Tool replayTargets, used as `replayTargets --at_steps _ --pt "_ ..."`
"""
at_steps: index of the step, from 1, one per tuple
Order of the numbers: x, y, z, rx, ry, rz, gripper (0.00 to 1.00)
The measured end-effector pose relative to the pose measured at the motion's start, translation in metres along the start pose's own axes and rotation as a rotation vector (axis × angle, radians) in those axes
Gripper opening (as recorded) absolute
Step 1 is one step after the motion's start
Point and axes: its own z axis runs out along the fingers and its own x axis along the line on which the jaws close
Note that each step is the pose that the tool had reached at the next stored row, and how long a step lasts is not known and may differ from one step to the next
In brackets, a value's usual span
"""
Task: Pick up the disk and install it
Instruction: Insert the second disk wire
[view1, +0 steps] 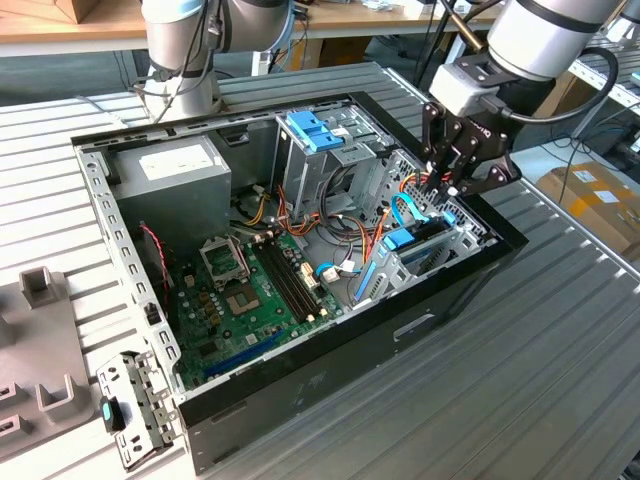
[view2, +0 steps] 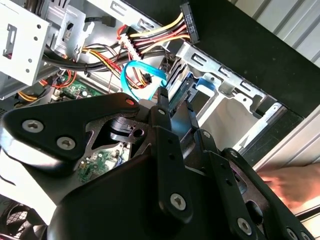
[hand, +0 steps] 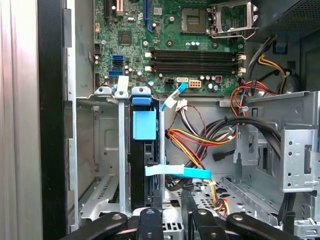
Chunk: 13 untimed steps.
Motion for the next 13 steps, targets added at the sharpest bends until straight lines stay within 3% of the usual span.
replayTargets --at_steps 3,7,10,13 --pt "-0.0006 -0.0036 0.0 -0.0005 0.0 -0.008 0.29" --pt "-0.0014 -0.013 0.0003 -0.0016 -0.0006 -0.029 0.29" --pt "-0.0015 -0.0148 0.0004 -0.0019 -0.0007 -0.034 0.29" --pt "-0.0015 -0.0157 0.0004 -0.0035 -0.0013 -0.063 0.29"
